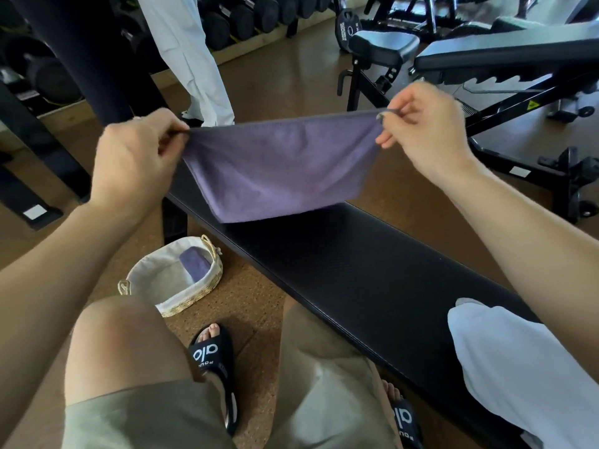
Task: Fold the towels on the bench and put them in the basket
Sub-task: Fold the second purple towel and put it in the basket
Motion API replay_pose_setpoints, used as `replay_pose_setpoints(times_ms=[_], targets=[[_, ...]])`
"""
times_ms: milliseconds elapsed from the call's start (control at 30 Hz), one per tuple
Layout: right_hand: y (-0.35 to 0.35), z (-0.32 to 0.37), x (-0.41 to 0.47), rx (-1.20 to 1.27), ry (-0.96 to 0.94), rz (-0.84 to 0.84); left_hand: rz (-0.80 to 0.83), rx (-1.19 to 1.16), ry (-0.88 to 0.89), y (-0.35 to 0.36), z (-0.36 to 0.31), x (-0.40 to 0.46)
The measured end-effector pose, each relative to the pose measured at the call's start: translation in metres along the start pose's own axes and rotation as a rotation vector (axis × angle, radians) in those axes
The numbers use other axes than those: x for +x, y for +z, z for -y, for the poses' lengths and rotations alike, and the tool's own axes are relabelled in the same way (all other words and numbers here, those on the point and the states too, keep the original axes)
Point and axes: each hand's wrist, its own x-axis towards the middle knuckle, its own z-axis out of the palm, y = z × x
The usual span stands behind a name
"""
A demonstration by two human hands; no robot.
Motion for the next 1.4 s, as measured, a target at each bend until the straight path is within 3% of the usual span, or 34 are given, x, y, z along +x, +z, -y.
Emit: replay_pose_setpoints(times_ms=[167,467,733,833,1000,1100,1200,1267,1400], targets=[[0.000,-0.004,0.008,-0.058,-0.059,0.015,0.071,0.075,0.020,0.005,0.004,0.009],[-0.015,0.000,0.027,-0.135,-0.087,0.016,-0.017,0.037,0.036,0.001,0.002,0.041],[-0.011,-0.009,0.070,-0.228,-0.060,0.030,0.073,-0.148,-0.088,0.025,-0.003,0.091],[-0.013,-0.014,0.091,-0.212,-0.048,-0.044,0.084,-0.247,-0.145,0.040,-0.010,0.122],[-0.030,-0.021,0.075,-0.201,-0.123,-0.216,-0.010,-0.185,-0.056,0.052,-0.015,0.139],[-0.027,-0.040,0.010,-0.322,-0.124,-0.111,0.146,-0.182,0.106,0.076,0.002,0.091],[-0.002,-0.060,-0.082,-0.361,-0.102,0.069,0.440,-0.179,0.277,0.104,0.031,0.020],[0.022,-0.068,-0.143,-0.401,-0.057,0.226,0.628,-0.055,0.362,0.116,0.048,-0.023],[0.064,-0.077,-0.222,-0.582,-0.061,0.495,0.840,0.193,0.524,0.126,0.064,-0.067]])
